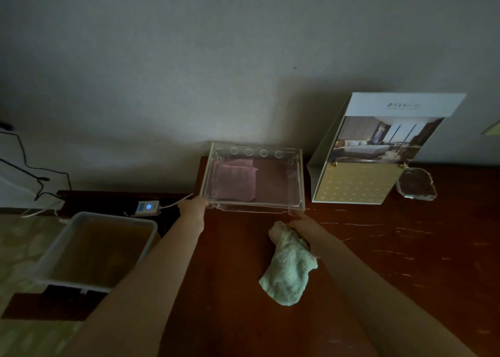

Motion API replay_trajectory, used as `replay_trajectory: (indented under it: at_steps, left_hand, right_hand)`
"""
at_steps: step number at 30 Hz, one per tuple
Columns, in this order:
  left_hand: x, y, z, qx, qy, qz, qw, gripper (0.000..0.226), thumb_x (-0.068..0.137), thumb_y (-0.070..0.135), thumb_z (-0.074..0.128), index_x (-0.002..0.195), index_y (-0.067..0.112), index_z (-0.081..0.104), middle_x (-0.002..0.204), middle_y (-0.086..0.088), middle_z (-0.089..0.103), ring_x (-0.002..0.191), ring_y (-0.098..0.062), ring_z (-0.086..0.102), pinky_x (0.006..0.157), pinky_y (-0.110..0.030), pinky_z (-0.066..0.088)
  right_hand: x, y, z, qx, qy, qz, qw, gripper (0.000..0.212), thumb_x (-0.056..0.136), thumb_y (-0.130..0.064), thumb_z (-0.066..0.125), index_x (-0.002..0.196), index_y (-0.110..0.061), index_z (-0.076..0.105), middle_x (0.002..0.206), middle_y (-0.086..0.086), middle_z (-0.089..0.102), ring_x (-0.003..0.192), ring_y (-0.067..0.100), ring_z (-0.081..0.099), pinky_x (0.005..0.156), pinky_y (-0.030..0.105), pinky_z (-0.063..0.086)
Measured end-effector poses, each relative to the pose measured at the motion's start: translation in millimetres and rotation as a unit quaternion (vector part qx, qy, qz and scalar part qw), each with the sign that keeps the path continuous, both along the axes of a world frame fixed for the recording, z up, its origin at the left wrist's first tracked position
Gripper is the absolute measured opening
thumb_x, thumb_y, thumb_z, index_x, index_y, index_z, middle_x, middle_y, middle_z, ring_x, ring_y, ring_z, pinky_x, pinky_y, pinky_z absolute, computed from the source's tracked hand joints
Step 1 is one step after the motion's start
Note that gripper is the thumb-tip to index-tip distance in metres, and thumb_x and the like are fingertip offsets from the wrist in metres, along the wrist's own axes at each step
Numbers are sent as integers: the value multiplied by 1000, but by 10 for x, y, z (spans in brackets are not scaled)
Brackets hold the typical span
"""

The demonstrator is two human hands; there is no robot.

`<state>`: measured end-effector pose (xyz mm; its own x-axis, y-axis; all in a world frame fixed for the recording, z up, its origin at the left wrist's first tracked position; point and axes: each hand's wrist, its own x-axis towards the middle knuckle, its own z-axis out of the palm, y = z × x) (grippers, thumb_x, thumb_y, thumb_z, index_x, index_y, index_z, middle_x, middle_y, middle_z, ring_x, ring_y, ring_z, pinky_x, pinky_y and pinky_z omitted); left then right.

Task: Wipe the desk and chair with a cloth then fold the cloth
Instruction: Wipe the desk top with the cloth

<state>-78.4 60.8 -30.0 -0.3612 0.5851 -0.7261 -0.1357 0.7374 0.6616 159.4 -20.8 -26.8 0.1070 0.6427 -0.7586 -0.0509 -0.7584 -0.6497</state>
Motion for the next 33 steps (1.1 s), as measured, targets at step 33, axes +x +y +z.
replay_trajectory:
  at_steps: [33]
  left_hand:
    - [-8, -389, -225, 168, 422, -375, 808, 91, 77, 33, 75, 146, 6, 23, 141, -16, 38, 130, -31, 40, 99, -39, 43]
  right_hand:
    - [-107, -54, -56, 25, -17, -139, 990, 11, 91, -13, 59, 99, -8, 63, 90, 12, 65, 85, 26, 64, 89, 41, 52]
